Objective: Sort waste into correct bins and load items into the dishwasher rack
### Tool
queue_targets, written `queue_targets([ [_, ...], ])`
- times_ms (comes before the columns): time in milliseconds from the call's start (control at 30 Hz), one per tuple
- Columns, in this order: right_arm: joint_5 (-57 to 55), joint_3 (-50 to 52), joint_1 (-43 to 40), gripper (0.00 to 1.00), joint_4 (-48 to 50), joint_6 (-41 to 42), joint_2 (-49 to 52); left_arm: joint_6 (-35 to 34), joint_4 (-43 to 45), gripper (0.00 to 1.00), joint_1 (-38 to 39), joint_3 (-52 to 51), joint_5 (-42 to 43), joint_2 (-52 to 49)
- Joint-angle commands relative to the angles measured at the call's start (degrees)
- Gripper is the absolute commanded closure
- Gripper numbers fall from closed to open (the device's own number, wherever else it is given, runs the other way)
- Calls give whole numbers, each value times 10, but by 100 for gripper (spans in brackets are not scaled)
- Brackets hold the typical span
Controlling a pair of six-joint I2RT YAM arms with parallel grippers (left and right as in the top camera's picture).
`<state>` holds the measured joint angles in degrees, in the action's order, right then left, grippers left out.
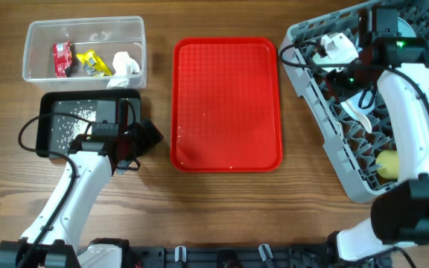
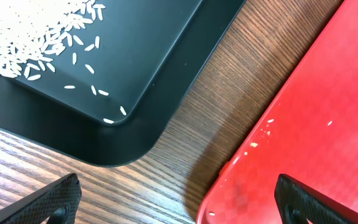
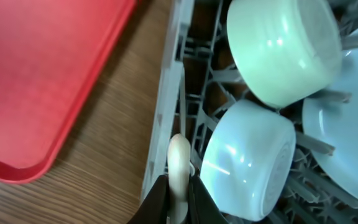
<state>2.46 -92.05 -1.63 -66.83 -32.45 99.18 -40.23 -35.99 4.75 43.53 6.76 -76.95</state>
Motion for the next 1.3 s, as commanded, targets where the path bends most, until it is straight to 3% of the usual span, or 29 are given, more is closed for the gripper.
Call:
queue_targets([
  [0, -7, 6, 0, 96, 0, -5, 29, -7, 0, 0, 0, -2, 2, -1],
  [100, -7, 6, 0, 95, 0, 1, 41, -8, 0, 0, 0, -2, 3, -1],
  [133, -7, 6, 0, 89, 0, 5, 41, -8, 0, 0, 0, -2, 2, -1],
  [167, -7, 6, 0, 71, 2, 10, 42, -8, 0, 0, 0, -2, 3, -1],
  [200, -7, 6, 0, 46, 3, 15, 42, -8, 0, 0, 0, -2, 3, -1],
  [233, -7, 6, 0, 7, 4, 16, 42, -7, 0, 0, 0, -2, 3, -1],
  [267, -7, 6, 0, 0, 4, 15, 42, -7, 0, 0, 0, -2, 3, -1],
  [500, 2, 5, 0, 0, 12, 60, 42, -8, 0, 0, 0, -2, 3, -1],
  [667, 103, 5, 1, 0, 4, 79, 16, -8, 0, 0, 0, -2, 2, -1],
  [800, 181, 5, 5, 0, -4, 99, -37, -8, 0, 0, 0, -2, 3, -1],
  [967, 197, 5, 6, 0, -18, 159, -157, -8, 0, 0, 0, -2, 3, -1],
  [1067, 197, 5, 6, 0, -41, 246, -236, -8, 0, 0, 0, -2, 3, -1],
  [1200, 197, 5, 6, 0, -48, 469, -325, -7, 0, 0, 0, -2, 3, -1],
  [1267, 189, 5, 6, 0, -49, 522, -356, -8, 0, 0, 0, -2, 3, -1],
])
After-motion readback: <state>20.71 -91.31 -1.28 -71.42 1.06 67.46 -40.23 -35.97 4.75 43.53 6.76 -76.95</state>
